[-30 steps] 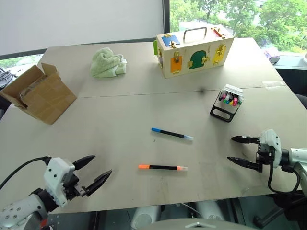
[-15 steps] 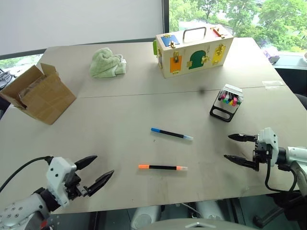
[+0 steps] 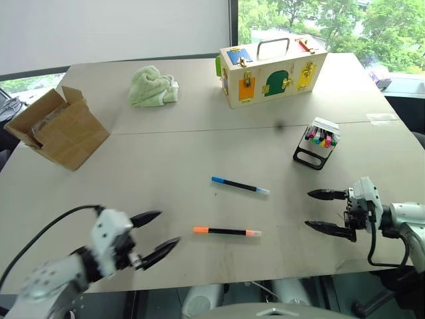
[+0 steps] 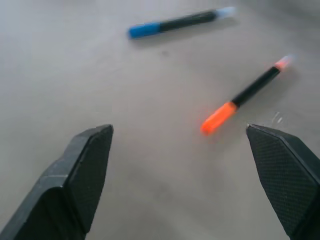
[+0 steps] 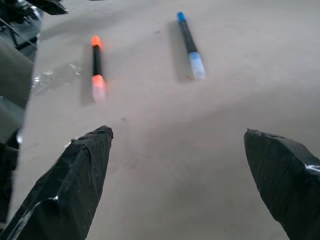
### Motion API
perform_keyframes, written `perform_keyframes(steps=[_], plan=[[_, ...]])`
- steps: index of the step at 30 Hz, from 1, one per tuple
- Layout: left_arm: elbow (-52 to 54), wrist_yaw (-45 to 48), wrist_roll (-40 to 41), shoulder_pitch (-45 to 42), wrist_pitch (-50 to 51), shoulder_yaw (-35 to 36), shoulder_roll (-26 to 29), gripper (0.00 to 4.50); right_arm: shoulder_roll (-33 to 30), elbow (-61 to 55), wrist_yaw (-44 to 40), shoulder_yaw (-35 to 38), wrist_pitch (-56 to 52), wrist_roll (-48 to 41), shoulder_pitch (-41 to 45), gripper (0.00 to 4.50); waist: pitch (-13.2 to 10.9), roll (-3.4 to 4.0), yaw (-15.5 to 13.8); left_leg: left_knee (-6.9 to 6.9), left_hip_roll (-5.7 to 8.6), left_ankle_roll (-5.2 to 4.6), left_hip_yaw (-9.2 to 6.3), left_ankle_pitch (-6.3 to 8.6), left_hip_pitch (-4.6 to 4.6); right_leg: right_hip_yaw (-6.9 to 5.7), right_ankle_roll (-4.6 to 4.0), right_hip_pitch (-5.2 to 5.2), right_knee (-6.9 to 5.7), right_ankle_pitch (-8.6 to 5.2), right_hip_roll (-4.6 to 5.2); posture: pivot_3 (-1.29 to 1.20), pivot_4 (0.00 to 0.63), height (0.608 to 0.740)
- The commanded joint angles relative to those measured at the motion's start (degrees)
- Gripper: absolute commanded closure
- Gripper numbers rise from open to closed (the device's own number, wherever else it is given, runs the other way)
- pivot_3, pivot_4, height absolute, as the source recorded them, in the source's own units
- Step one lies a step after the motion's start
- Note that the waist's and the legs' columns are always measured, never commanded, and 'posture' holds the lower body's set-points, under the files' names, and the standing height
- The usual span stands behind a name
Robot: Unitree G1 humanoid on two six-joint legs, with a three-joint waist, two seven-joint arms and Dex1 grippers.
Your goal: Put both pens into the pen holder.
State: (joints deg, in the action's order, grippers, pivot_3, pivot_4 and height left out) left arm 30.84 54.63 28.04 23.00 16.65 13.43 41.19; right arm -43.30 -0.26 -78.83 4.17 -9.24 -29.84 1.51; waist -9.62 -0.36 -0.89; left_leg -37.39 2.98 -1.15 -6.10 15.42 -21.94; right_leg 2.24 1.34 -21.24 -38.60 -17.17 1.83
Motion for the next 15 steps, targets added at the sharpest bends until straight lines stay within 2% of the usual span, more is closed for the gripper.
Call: perform_keyframes(steps=[1, 5, 10, 15], plan=[[-2.43, 2.98, -1.58, -6.02, 0.66, -5.88, 1.75, 0.09, -1.11, -2.46, -1.54, 0.42, 0.34, -0.46, -0.49, 0.00, 0.00, 0.01, 0.33, 0.01, 0.00, 0.00, 0.01, 0.00, -0.01, 0.02, 0.00, -0.02, 0.00, 0.00, -0.01, 0.00, 0.150, 0.740], [-14.72, 12.51, -6.96, -21.38, -3.46, -16.62, 3.42, 0.09, -1.98, -6.75, -0.50, 1.39, 0.16, -0.71, -1.12, 0.00, -0.02, 0.07, 0.25, 0.03, 0.02, 0.01, 0.06, -0.01, -0.05, 0.02, 0.00, -0.15, -0.17, 0.00, -0.05, 0.00, 0.150, 0.740], [-23.50, 21.70, -10.31, -29.82, -9.21, -22.85, 4.51, 0.09, -3.33, -13.59, 1.54, 4.44, -1.56, -2.52, -3.10, 0.00, -0.03, 0.06, 1.15, 0.03, 0.03, 0.08, 0.13, -0.05, -0.17, 0.12, 0.01, -0.31, -0.19, 0.00, -0.03, 0.00, 0.150, 0.740], [-31.12, 25.78, -12.41, -35.26, -13.15, -26.00, 3.28, 0.09, -4.65, -17.23, 2.14, 5.37, -1.81, -2.45, -6.33, 0.00, -0.01, 0.02, 1.06, -0.02, 0.03, 0.07, 0.07, -0.05, -0.25, 0.07, 0.02, -0.35, -0.20, 0.00, -0.02, 0.00, 0.150, 0.740]])
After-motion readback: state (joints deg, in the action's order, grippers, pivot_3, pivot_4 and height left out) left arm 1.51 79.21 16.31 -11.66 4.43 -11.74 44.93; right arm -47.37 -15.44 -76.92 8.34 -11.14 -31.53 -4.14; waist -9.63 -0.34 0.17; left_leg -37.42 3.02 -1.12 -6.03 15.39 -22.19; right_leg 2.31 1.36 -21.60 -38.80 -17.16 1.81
